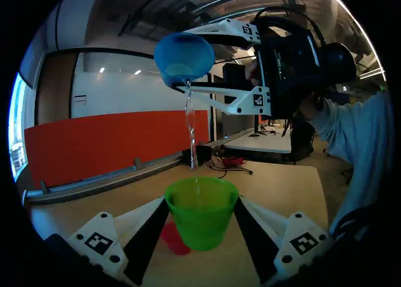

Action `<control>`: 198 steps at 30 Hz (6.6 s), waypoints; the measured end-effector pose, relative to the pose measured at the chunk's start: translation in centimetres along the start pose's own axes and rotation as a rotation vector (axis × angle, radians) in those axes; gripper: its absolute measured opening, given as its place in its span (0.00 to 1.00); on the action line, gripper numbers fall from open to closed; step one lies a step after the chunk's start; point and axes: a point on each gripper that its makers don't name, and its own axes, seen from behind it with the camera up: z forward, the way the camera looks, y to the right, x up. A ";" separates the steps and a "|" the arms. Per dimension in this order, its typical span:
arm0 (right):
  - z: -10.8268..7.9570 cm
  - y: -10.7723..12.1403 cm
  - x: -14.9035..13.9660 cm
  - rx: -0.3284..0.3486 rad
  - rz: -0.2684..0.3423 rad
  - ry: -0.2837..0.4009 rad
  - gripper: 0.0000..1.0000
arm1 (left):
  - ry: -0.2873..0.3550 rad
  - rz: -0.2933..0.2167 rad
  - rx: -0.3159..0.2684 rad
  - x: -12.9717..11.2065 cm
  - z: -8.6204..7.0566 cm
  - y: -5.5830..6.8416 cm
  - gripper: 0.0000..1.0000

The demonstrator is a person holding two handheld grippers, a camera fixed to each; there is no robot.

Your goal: Pour water

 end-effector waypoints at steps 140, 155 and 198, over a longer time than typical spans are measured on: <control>-8.1 -7.9 -1.9 0.160 1.457 -0.037 0.92 | -0.088 -0.022 0.150 -2.9 -5.0 -5.5 0.87; -8.7 -14.3 -2.1 0.287 1.470 -0.105 0.92 | -0.151 -0.028 0.138 -5.4 -5.4 -5.2 0.87; -10.9 -30.4 -3.9 0.556 1.385 -0.338 0.92 | -0.512 -0.002 0.034 -17.0 -4.2 -3.4 0.87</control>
